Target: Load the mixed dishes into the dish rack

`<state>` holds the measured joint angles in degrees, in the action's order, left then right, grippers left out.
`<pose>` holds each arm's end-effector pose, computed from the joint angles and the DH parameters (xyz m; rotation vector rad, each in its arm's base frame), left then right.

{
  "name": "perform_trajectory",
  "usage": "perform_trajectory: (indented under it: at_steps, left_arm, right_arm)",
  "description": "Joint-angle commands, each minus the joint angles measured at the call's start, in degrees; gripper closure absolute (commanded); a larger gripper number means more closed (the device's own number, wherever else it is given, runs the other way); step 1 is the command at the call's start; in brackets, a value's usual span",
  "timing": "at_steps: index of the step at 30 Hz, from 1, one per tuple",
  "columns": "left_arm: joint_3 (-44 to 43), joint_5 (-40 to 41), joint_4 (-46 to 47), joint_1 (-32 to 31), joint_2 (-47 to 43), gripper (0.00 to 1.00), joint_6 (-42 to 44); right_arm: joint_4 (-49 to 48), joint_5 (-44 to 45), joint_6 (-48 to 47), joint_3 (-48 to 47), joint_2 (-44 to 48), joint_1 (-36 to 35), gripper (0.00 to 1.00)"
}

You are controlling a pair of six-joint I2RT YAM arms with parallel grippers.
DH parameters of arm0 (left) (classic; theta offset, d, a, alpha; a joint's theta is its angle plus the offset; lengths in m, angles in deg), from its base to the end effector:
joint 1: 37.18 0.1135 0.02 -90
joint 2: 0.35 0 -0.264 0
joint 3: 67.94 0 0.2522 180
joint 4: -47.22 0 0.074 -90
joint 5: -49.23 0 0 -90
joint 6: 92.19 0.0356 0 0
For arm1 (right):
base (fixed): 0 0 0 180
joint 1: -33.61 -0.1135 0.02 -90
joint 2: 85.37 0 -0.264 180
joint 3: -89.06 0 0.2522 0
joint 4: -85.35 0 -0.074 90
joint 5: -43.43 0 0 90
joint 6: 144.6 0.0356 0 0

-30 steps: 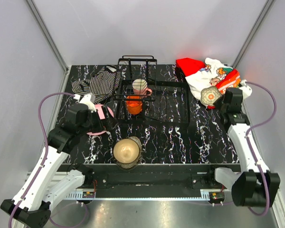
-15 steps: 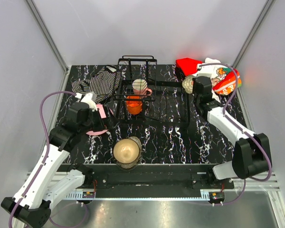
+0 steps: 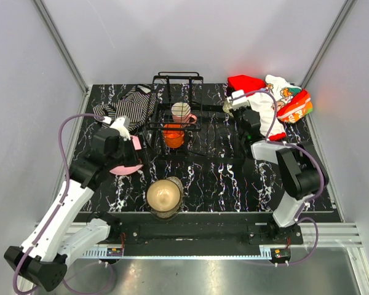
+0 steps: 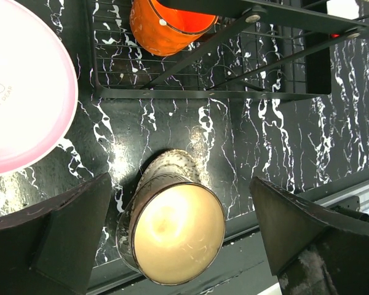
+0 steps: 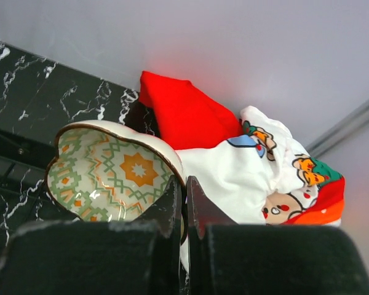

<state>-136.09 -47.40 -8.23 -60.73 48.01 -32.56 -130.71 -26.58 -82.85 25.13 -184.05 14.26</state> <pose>0.1549 -0.0720 0.3324 -0.0675 2.2648 -0.6439 0.3574 0.1126 0.2332 -0.3668 1.5188 -0.3923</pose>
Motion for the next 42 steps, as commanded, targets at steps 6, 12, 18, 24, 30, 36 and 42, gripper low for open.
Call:
perform_trajectory:
  at_steps: [6, 12, 18, 24, 30, 36, 42]
  left_arm:
    - [-2.12, -2.15, 4.16, 0.61, 3.05, 0.01, 2.51]
    - [-3.09, -2.33, 4.34, 1.31, 3.67, 0.01, 3.04]
    - [-3.27, -3.03, 4.25, 2.45, 4.11, 0.01, 3.83]
    - [-2.65, -3.91, 4.78, 3.51, 4.55, 0.01, 4.26]
    - [-2.39, -5.14, 5.57, 4.65, 5.69, 0.01, 4.62]
    - [-2.56, -6.2, 6.36, 5.27, 6.75, 0.01, 4.62]
    - [-2.74, -6.72, 6.97, 5.71, 7.8, 0.01, 4.53]
  right_arm:
    - [-28.3, -9.62, -5.85, 1.13, -7.49, -0.33, 1.0]
    - [-32.0, -12.69, -10.24, -0.8, -13.46, -0.25, 1.0]
    - [-33.23, -12.34, -13.23, -3.88, -18.13, 0.1, 1.0]
    - [-34.2, -13.04, -13.85, -6.07, -20.33, 1.42, 1.0]
    - [-34.38, -15.5, -14.29, -7.04, -20.94, 3.53, 1.0]
    - [-35.34, -17.09, -14.81, -7.22, -22.35, 5.03, 1.0]
    - [-37.54, -16.56, -15.96, -7.05, -24.28, 5.47, 1.0]
